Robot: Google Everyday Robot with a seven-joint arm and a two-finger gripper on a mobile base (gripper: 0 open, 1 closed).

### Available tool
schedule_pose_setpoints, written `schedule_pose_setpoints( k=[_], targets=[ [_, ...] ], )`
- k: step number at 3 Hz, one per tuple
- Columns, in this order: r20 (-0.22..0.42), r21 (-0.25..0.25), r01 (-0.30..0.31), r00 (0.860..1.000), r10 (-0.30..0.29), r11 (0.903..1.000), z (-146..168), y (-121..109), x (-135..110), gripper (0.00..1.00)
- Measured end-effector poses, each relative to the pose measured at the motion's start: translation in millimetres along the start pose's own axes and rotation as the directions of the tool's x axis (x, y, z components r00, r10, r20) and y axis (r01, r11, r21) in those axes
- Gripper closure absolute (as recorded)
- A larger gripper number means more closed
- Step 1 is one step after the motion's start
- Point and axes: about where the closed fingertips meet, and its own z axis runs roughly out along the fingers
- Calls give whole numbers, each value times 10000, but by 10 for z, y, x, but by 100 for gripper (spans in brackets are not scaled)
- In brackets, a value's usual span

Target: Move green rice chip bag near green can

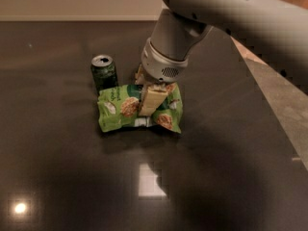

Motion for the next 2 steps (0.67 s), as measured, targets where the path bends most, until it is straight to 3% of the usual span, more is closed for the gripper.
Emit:
schedule_pose_setpoints(
  k=[1,2],
  targets=[
    [-10,4,7,10000,-7,10000,-1,4,-14,0],
    [-10,4,13,10000,-13,10000,0,4,-17,0]
  ],
)
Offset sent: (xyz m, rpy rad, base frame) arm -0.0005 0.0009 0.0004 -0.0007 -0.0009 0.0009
